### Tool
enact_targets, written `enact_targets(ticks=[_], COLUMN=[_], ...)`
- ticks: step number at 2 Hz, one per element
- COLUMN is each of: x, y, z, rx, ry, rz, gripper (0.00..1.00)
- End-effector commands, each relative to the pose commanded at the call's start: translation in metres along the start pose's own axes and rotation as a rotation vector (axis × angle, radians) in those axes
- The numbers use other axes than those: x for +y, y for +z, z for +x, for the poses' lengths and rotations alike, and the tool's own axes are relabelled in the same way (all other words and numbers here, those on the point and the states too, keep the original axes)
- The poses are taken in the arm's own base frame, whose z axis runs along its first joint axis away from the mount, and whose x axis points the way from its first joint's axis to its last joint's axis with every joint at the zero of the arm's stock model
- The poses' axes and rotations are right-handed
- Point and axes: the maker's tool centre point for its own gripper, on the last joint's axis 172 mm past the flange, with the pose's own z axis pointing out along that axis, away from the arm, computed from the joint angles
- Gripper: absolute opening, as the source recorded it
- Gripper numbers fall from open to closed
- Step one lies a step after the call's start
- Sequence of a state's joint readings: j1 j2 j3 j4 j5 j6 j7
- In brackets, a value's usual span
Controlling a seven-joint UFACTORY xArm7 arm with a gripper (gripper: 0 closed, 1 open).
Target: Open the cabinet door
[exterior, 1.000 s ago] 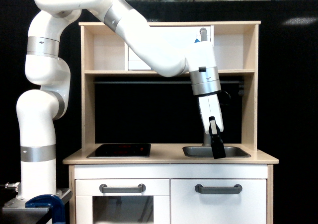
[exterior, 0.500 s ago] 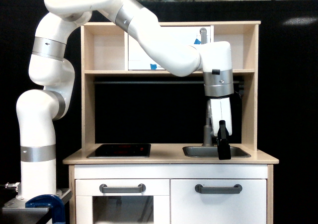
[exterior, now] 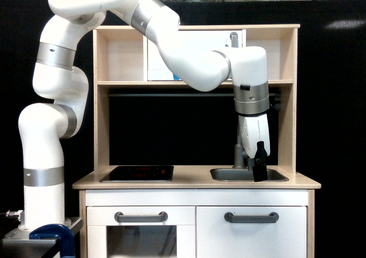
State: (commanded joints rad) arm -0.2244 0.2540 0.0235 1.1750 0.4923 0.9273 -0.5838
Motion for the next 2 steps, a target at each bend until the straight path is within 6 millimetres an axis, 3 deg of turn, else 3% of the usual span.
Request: enact_targets(ticks=[1, 2], x=[-0.0081, -0.0046], y=[0.011, 0.0152], z=[-0.0107, -0.0167], rx=[0.005, -0.066], ry=[-0.031, -0.055], rz=[0.161, 0.185], gripper=[1.0, 1.0])
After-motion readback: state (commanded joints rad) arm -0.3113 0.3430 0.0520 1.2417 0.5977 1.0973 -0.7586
